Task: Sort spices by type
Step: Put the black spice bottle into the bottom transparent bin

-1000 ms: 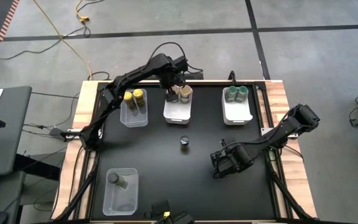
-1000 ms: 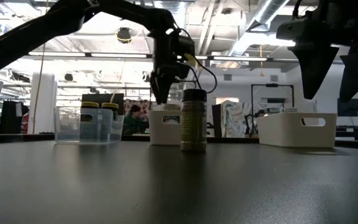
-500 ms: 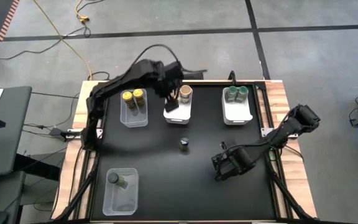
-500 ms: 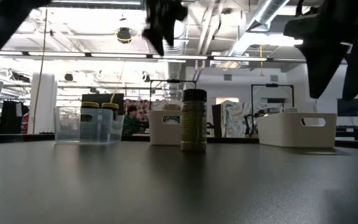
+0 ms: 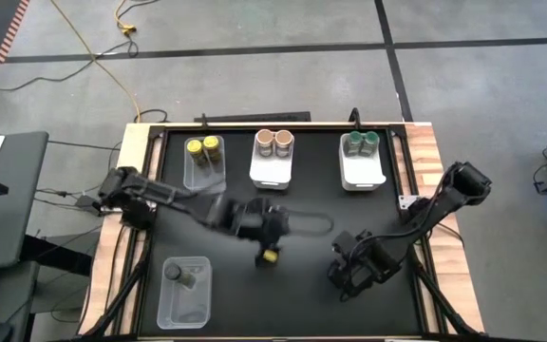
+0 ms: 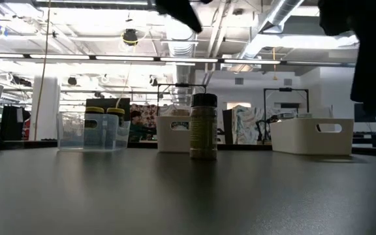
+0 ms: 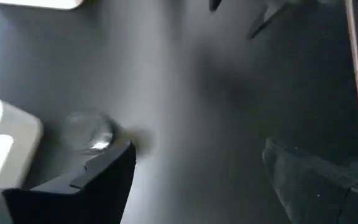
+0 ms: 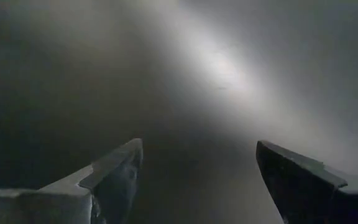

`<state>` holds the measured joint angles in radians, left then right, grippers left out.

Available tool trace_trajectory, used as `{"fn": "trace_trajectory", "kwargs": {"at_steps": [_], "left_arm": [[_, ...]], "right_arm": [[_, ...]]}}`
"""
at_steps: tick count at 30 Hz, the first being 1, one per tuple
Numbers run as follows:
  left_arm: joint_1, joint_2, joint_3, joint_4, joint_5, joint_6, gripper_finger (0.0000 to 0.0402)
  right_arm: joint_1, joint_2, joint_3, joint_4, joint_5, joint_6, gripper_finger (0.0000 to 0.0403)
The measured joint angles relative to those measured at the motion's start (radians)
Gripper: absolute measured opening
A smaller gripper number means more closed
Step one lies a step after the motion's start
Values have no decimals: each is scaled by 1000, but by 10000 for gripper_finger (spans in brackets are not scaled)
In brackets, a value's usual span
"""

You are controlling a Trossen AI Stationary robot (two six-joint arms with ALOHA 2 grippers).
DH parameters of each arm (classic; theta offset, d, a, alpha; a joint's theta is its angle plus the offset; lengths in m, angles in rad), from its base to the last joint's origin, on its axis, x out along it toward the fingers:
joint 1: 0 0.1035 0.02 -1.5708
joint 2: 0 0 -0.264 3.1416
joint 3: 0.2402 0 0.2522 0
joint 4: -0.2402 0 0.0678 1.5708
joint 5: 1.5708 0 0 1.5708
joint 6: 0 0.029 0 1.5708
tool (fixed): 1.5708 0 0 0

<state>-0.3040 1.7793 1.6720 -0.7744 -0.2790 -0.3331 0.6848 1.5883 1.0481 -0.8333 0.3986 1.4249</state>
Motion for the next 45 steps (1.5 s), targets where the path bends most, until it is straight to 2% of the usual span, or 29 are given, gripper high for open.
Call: {"fn": "trace_trajectory", "kwargs": {"at_steps": [4, 7, 10, 13, 18, 22, 26, 30, 35, 40, 45], "left_arm": [[-75, -107, -269, 334, -65, -34, 338], [-92, -222, -482, 609, -67, -45, 338], [-93, -344, -689, 813, -67, -37, 338], [-86, -457, -856, 923, -69, -11, 338], [-74, -614, -1014, 891, -69, -8, 338], [-74, -700, -1085, 849, -82, -19, 338], [-74, -761, -1137, 852, -106, 106, 338], [-64, -840, -1209, 887, -53, 141, 338], [-41, -954, -1318, 926, 39, 150, 338], [-39, -1044, -1369, 912, 38, 230, 338], [-31, -1106, -1378, 860, 39, 243, 338]], "right_arm": [[8, 0, -55, 203, 11, -91, 342], [-2, 1, -64, 254, 53, -116, 342], [-19, 1, -64, 277, 84, -143, 342], [-39, 1, -64, 304, 85, -184, 342], [-101, 1, -64, 319, 85, -203, 342], [-181, 10, -64, 317, 84, -203, 342], [-254, 10, -64, 350, 99, -201, 342], [-281, 10, -64, 466, 177, -294, 342], [-315, 14, -55, 559, 202, -317, 340], [-351, 104, 76, 494, 205, -368, 326], [-387, 225, 286, 283, 188, -428, 317]]}}
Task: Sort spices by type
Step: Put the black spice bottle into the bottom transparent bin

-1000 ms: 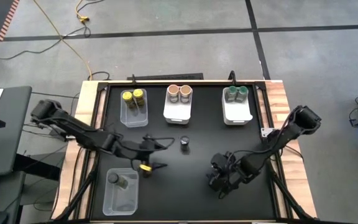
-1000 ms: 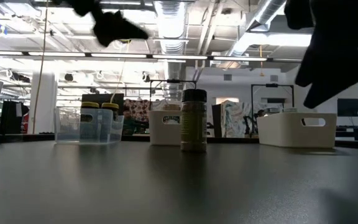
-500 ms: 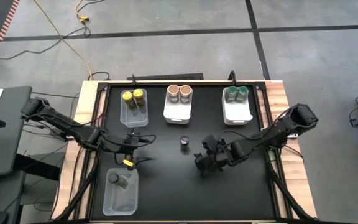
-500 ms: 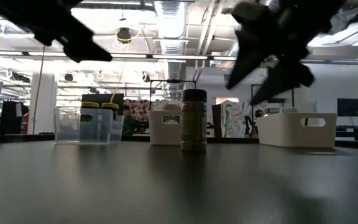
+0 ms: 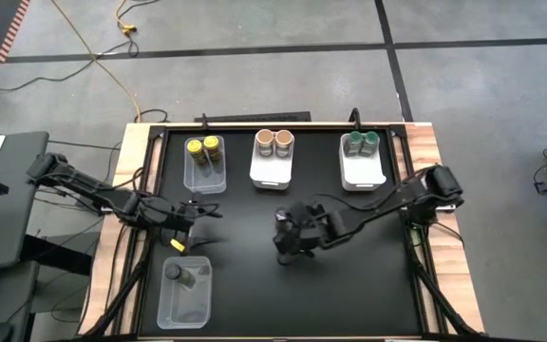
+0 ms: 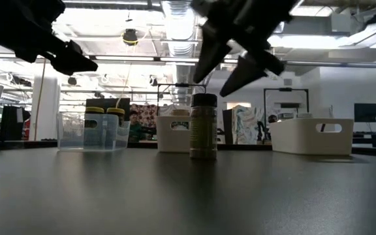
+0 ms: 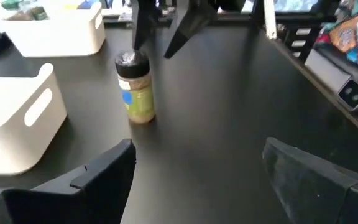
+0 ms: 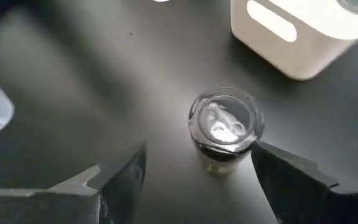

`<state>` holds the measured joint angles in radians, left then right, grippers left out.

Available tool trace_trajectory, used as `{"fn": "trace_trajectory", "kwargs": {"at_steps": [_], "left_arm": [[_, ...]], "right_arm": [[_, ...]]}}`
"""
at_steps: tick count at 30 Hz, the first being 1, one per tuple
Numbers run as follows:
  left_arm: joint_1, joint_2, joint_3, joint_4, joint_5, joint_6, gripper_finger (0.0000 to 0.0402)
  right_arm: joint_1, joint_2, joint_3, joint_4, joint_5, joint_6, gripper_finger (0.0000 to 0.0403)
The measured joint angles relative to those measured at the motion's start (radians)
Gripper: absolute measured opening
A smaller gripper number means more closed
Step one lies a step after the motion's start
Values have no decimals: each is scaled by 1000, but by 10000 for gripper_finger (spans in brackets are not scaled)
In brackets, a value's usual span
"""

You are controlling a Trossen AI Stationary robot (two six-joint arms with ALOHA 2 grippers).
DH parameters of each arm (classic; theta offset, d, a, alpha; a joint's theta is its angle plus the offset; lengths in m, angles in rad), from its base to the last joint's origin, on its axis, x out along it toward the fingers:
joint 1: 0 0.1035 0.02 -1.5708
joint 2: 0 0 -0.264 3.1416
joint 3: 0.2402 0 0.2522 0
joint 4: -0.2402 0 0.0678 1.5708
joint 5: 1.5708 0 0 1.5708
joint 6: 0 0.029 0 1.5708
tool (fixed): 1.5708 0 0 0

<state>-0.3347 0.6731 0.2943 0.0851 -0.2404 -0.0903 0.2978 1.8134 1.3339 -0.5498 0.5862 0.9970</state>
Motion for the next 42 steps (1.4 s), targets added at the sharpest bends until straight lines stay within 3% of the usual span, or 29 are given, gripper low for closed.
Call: {"fn": "trace_trajectory", "kwargs": {"at_steps": [8, 18, 30, 34, 37, 42], "left_arm": [[12, -28, 0, -53, 2, 0, 338], [12, -26, 0, -51, 53, -6, 338], [12, -26, 0, -51, 52, -16, 338], [12, -26, 0, -50, 52, -15, 338], [12, -26, 0, -50, 52, -21, 338], [10, -26, 0, -50, 51, -113, 338]], "right_arm": [[-55, 103, 158, -129, -23, -43, 317], [-106, 114, 167, -150, -43, 3, 317], [-79, 110, 166, -152, -169, -9, 317], [-67, 95, 192, -159, -170, -114, 317], [-62, 95, 226, -234, -174, -126, 317], [-56, 88, 265, -449, -172, 4, 317]]}}
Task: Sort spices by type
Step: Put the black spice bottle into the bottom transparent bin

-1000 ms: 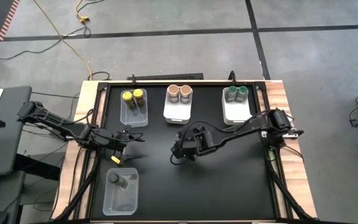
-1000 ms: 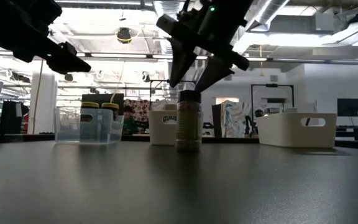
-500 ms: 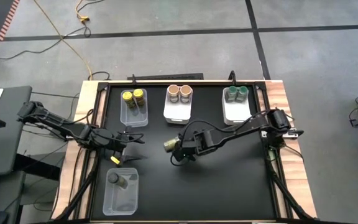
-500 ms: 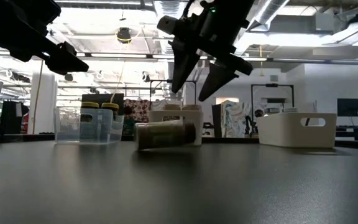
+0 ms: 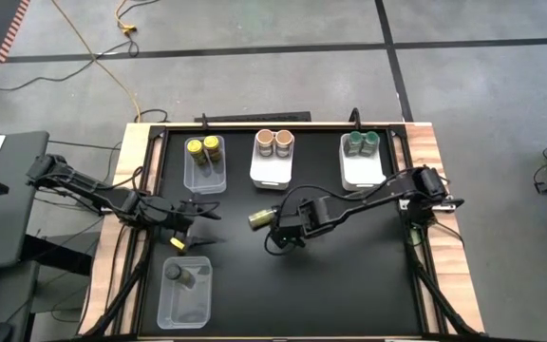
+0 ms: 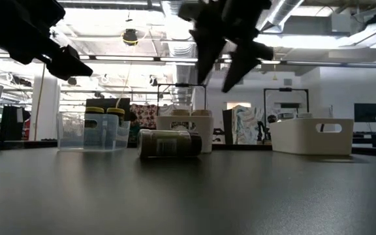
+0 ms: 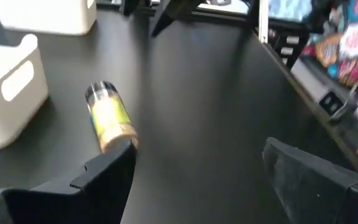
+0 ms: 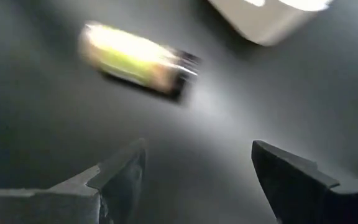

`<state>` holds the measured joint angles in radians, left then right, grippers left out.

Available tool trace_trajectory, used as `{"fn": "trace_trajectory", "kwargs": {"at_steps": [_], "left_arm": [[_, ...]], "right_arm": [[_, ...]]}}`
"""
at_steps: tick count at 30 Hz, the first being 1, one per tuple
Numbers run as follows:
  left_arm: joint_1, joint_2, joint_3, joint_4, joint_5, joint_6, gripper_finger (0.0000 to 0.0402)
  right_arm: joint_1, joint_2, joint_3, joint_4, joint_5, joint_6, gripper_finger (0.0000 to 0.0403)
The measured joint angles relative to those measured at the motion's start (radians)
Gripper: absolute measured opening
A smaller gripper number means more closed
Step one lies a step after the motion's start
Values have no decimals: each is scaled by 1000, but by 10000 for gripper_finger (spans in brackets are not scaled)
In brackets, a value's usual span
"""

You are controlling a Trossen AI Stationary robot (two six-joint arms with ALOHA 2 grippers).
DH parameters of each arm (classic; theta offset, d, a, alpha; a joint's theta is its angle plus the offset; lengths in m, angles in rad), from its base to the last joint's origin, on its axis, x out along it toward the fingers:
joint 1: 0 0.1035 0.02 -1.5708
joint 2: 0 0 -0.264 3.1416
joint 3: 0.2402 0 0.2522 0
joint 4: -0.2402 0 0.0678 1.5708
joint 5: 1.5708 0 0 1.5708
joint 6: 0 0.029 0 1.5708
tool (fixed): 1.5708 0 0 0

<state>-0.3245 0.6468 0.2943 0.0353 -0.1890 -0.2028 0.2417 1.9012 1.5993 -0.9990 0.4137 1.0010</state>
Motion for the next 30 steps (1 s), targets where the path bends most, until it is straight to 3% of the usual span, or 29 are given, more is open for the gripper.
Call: {"fn": "trace_trajectory", "kwargs": {"at_steps": [7, 11, 18, 30], "left_arm": [[12, 19, 13, 19, -60, -196, 338], [15, 95, 76, -74, -59, -268, 333], [15, 404, 302, -146, -85, -249, 326], [100, 885, 710, -342, -120, -281, 325]], "right_arm": [[82, -23, -27, -192, 2, 94, 317], [131, -36, -110, -138, 2, 157, 316], [200, -130, -303, 84, 1, 232, 315], [314, -317, -476, 85, 41, 249, 315]]}}
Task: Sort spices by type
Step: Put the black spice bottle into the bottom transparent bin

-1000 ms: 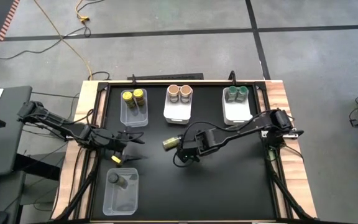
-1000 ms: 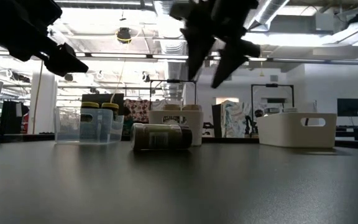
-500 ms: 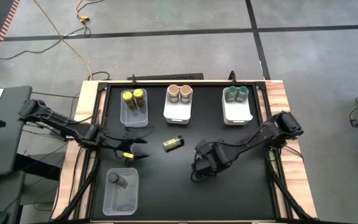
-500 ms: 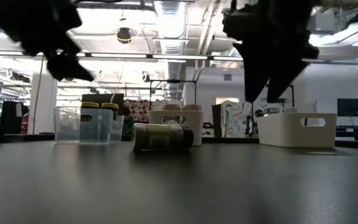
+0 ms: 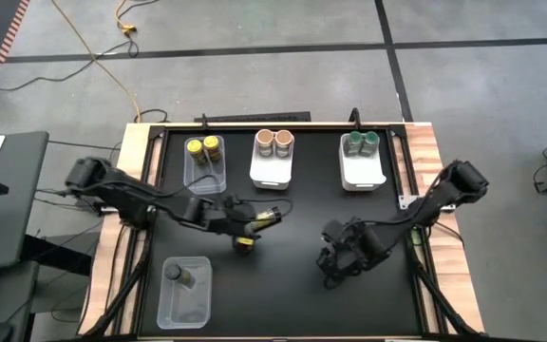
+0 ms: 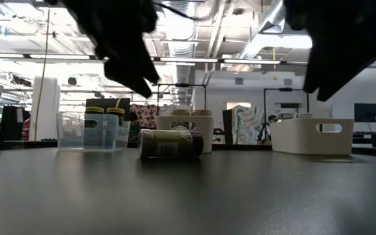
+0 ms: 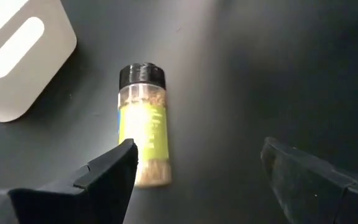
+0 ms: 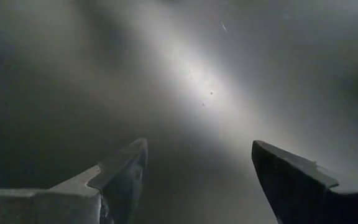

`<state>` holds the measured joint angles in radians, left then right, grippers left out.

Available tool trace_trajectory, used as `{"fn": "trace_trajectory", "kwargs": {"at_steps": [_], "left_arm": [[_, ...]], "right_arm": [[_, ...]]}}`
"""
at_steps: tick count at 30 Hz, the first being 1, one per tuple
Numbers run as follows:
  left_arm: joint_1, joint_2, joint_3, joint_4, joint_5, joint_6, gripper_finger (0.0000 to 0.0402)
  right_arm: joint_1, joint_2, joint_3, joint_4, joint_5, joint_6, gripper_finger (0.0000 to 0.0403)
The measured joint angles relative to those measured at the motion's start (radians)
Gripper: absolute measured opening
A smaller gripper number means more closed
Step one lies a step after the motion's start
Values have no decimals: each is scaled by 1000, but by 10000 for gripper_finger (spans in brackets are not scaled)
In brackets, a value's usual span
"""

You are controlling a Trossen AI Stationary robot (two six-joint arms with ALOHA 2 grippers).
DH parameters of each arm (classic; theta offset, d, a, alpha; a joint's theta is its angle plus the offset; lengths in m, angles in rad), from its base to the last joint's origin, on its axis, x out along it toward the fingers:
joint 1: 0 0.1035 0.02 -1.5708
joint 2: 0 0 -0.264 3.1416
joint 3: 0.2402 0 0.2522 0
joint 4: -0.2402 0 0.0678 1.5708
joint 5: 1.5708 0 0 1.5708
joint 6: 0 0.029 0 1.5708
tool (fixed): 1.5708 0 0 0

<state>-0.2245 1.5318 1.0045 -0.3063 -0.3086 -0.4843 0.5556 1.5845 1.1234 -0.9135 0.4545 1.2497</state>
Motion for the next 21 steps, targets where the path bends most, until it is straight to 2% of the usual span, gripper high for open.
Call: {"fn": "trace_trajectory", "kwargs": {"at_steps": [6, 13, 17, 21], "left_arm": [[47, 197, 155, -132, -26, 2, 325], [76, 364, 234, -272, -85, -27, 325], [79, 394, 239, -306, -76, -99, 321], [71, 383, 237, -317, -59, -111, 277]], "right_arm": [[38, -69, -57, 5, 35, 0, 315], [72, -107, -69, -1, 45, -27, 315], [81, -109, -69, -5, 45, -27, 315], [80, -108, -69, 6, 45, -27, 315]]}}
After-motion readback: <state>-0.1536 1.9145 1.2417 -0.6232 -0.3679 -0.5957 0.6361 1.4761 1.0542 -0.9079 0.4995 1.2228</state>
